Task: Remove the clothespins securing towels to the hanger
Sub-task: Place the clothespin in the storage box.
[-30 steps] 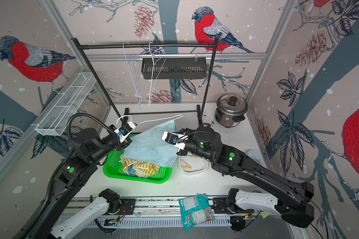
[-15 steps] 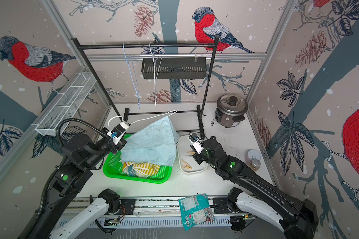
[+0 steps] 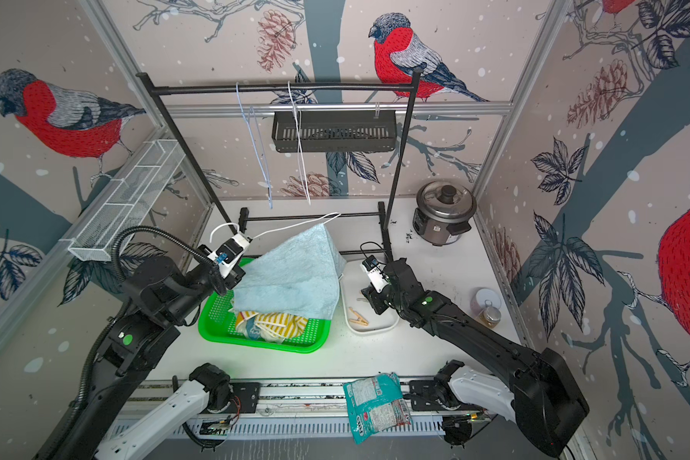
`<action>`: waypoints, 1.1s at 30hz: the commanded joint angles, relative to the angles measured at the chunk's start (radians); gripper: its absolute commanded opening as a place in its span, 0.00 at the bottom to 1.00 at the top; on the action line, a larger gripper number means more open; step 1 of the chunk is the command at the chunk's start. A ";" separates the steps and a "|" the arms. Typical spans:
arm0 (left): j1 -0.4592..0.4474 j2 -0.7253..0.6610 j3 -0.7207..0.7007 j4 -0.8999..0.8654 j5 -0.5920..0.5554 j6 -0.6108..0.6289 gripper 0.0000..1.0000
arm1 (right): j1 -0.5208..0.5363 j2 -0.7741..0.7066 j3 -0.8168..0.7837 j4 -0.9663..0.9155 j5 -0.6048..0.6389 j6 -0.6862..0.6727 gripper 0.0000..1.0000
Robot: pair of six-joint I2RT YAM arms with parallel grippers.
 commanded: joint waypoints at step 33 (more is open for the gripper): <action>0.002 0.042 0.019 -0.075 0.151 0.113 0.00 | 0.119 -0.105 0.511 -0.316 0.050 -0.422 0.80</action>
